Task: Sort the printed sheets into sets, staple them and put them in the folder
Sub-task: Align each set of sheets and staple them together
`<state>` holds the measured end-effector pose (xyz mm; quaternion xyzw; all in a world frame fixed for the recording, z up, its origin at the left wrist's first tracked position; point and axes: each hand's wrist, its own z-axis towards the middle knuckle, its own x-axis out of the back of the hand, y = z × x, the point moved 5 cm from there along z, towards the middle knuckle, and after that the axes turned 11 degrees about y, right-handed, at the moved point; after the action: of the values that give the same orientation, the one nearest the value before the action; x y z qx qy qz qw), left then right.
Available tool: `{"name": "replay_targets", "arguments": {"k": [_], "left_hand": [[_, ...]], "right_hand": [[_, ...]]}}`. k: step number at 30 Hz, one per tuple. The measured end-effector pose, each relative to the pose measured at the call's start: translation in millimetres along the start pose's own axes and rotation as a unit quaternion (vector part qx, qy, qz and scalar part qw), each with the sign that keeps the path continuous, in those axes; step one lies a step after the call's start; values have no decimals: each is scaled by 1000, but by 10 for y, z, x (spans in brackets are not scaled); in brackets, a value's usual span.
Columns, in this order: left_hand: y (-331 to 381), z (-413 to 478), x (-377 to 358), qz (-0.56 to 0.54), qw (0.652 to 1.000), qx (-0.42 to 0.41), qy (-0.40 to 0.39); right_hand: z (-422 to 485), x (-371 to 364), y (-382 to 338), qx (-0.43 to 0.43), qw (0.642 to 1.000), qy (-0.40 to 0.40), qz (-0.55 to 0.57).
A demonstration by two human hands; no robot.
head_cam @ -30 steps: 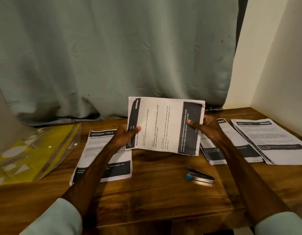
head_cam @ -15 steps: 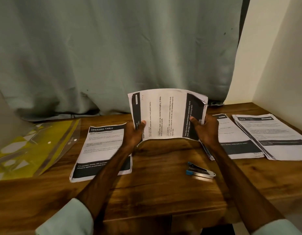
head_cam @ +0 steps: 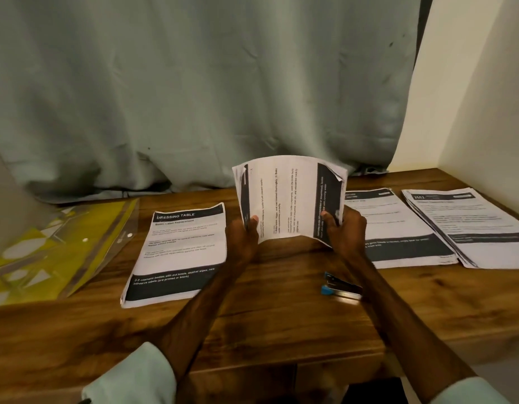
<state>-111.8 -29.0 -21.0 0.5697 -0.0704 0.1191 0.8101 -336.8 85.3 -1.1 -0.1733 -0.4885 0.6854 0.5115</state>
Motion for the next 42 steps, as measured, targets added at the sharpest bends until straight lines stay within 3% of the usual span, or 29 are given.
{"name": "replay_targets", "arguments": {"k": [14,20,25,30,35,39,42], "left_hand": [[75,-85,-12,61,995,-56,64],[27,-64,27,52,996,-53,40],[15,64,54,54,997,-49,-32],[252,495,295,45,997,-4,-69],[365,793,580,-39,987,87,-130],[219,768,629,-211,951,212,-79],[98,664,593,-264,934,242,-24]], "right_hand": [[-35,-10,7,14,1000,-9,-9],[-44,-23,121,-10,999,-20,-28],[15,-28,47,8,998,-53,-29],[242,48,6,-60,987,-133,64],[335,102,-124,-164,946,-189,206],[234,37,-75,-222,917,-169,284],[101,-54,-7,-246,908,-152,304]]}}
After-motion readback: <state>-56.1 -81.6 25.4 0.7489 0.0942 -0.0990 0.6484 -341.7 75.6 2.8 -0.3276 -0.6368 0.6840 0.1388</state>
